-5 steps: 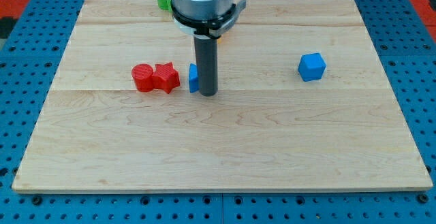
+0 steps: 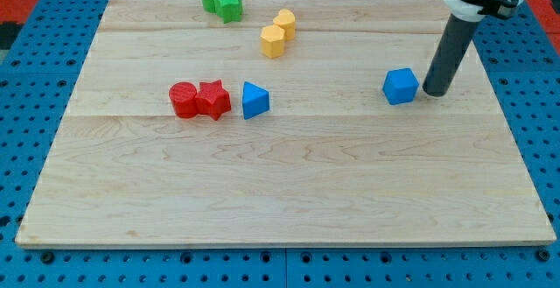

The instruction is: Slide the blue cube to the center

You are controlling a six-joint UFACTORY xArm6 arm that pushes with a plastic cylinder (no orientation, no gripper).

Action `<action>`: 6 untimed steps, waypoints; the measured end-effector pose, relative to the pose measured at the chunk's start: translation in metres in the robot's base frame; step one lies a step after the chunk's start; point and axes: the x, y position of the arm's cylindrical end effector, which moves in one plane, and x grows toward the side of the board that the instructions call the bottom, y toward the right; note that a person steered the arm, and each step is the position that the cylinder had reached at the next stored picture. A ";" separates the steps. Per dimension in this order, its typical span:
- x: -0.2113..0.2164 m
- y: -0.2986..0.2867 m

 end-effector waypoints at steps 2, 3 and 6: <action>-0.007 -0.075; -0.027 -0.100; -0.052 -0.202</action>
